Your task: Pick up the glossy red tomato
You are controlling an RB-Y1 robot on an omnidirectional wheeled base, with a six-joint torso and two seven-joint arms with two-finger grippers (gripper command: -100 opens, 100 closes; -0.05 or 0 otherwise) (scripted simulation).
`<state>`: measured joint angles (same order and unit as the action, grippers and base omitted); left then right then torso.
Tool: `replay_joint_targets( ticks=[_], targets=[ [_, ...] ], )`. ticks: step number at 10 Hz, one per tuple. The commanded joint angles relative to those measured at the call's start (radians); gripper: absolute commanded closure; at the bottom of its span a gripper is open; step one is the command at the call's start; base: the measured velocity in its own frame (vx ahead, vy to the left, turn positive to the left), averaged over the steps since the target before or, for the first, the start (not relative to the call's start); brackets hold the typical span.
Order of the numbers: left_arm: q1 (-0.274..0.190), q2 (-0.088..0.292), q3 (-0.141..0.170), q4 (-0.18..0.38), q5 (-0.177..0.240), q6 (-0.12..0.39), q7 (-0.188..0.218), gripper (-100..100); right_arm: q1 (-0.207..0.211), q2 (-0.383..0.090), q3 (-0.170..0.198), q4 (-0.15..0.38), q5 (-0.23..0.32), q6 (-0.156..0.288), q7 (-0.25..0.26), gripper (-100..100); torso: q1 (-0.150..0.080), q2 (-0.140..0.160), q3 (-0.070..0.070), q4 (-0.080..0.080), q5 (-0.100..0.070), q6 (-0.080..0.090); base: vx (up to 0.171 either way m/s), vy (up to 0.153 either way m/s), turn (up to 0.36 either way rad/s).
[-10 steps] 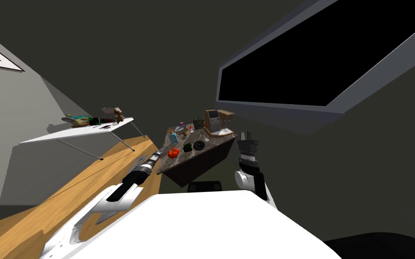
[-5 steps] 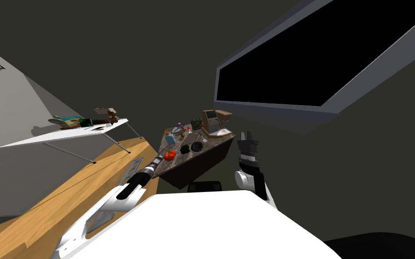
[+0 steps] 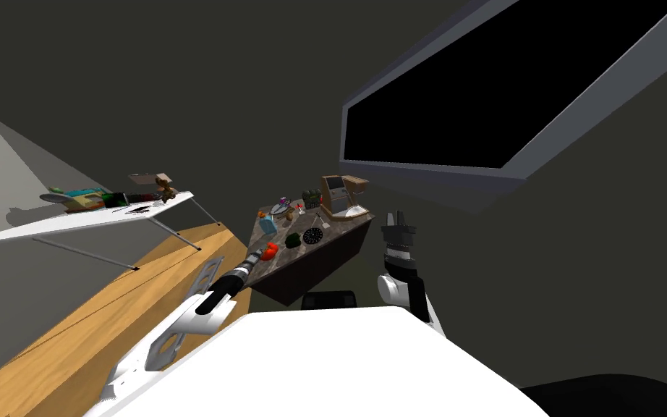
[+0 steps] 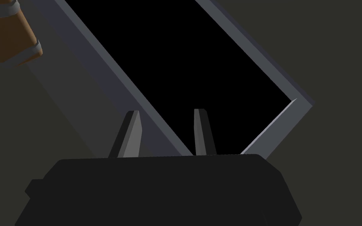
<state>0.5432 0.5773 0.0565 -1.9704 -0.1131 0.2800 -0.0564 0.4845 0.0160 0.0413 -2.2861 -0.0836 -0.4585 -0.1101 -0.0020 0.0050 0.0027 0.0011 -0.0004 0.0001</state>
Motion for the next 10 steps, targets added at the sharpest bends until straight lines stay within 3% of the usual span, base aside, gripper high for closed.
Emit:
replay_joint_targets(
  ticks=[1,6,7,8,9,10],
  targets=[
    [-0.013,0.012,0.0,0.03,-0.013,-0.002,0.046,-100,0.0,0.0,0.0,0.0,0.0,0.0,0.0,0,0.0,0.0,0.0,0.0,0.0,0.0,-0.083,-0.026,-0.071],
    [-0.095,0.078,0.0,0.155,-0.074,-0.002,0.178,-100,0.0,0.0,0.0,0.0,0.0,0.0,0.0,0,0.001,-0.001,-0.001,0.0,0.0,-0.001,-0.063,-0.022,-0.107],
    [-0.095,0.078,0.0,0.156,-0.074,-0.002,0.189,-100,0.0,0.0,0.0,0.0,0.0,0.0,0.0,0,0.001,-0.001,-0.001,0.0,0.0,0.0,-0.056,-0.011,-0.078],
    [-0.122,0.101,0.0,0.198,-0.094,-0.002,0.226,-100,0.0,0.0,0.0,0.0,0.0,0.0,0.0,0,0.001,-0.002,-0.001,0.0,0.0,-0.001,-0.067,-0.022,-0.123],
    [-0.122,0.101,0.0,0.199,-0.094,-0.002,0.237,-100,0.0,0.0,0.0,0.0,0.0,0.0,0.0,0,0.001,-0.001,-0.001,0.0,0.0,0.0,-0.058,-0.03,-0.065],
    [-0.149,0.123,0.0,0.241,-0.115,-0.003,0.275,-100,0.0,0.0,0.0,0.0,0.0,0.0,0.0,0,0.0,-0.002,-0.001,0.0,0.0,-0.001,-0.063,-0.041,-0.162]
  ],
)
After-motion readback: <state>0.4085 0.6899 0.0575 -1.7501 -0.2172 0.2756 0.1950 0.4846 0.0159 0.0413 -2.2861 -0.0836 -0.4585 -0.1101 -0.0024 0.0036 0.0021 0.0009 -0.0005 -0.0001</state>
